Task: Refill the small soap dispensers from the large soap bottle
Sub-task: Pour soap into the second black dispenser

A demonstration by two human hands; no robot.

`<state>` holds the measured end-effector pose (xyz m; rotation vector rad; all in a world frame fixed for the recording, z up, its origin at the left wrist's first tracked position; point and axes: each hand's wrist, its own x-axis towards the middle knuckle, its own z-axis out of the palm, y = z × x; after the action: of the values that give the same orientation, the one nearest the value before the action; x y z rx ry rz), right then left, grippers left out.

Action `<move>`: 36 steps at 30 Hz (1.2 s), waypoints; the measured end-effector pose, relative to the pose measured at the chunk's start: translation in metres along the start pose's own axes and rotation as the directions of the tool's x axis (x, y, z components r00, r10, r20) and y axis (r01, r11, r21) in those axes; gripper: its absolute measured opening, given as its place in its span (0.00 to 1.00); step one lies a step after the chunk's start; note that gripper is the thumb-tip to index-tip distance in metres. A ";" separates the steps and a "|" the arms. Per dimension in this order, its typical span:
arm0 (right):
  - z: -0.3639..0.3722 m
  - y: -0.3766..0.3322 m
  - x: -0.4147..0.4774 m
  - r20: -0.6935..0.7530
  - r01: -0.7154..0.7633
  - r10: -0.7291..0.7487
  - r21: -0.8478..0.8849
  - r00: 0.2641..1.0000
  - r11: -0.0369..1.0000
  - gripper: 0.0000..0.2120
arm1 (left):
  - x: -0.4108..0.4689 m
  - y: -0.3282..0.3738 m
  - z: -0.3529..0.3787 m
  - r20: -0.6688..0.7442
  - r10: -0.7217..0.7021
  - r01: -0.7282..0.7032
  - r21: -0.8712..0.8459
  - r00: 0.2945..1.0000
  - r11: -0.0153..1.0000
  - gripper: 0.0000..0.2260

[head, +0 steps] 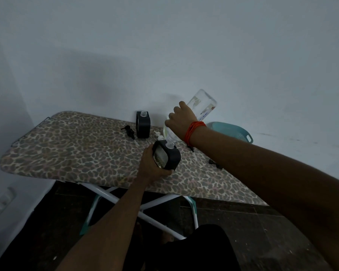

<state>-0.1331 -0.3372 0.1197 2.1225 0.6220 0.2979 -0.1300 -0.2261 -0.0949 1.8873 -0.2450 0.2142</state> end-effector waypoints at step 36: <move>-0.002 -0.001 0.008 -0.032 -0.014 0.013 -0.033 0.999 0.999 0.12 | 0.000 -0.002 0.003 -0.047 -0.023 0.021 -0.040 0.999 0.999 0.52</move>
<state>-0.1273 -0.3304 0.1201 2.0945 0.6180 0.3479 -0.1290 -0.2283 -0.0977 1.8428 -0.1953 0.2374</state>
